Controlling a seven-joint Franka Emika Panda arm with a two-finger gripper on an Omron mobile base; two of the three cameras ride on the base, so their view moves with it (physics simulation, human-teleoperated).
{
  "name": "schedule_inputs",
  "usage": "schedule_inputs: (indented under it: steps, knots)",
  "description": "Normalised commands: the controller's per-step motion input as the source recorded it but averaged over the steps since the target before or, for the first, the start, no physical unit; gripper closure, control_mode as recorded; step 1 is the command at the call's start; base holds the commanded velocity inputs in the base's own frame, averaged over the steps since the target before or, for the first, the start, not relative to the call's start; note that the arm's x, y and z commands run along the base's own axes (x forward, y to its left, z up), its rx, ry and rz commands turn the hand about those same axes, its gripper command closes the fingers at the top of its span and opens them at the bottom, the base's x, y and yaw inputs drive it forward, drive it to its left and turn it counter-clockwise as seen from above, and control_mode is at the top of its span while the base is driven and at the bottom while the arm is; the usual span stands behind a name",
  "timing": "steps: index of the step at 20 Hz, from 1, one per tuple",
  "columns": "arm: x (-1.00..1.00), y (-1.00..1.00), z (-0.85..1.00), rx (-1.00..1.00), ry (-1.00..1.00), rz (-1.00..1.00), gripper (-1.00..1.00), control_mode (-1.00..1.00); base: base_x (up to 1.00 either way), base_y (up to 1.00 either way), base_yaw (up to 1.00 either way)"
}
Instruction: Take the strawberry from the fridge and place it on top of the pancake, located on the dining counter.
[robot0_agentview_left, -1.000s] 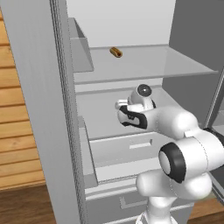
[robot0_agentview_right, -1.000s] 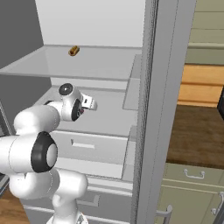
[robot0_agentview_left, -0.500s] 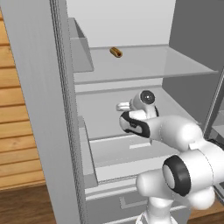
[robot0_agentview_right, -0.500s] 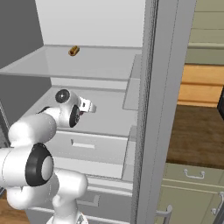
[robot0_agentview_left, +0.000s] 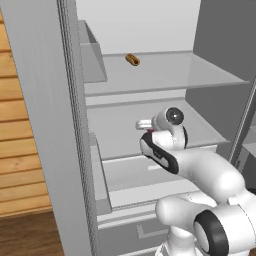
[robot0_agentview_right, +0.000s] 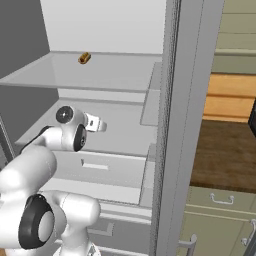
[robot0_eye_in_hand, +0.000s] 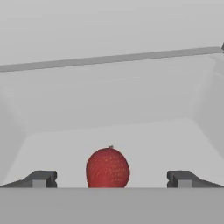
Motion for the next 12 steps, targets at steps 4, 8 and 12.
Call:
schedule_inputs:
  steps: [4,8,12]
  knots:
    - [0.00,-0.01,0.09,0.00,0.09,0.00,-1.00,-1.00,0.00,0.00,0.00]
    - [0.02,0.00,-0.07,0.00,0.27,0.01,-1.00,-1.00,0.00,0.00,0.00]
    - [0.03,0.00,-0.02,-0.01,0.19,0.02,-1.00,-1.00,0.00,0.00,0.00]
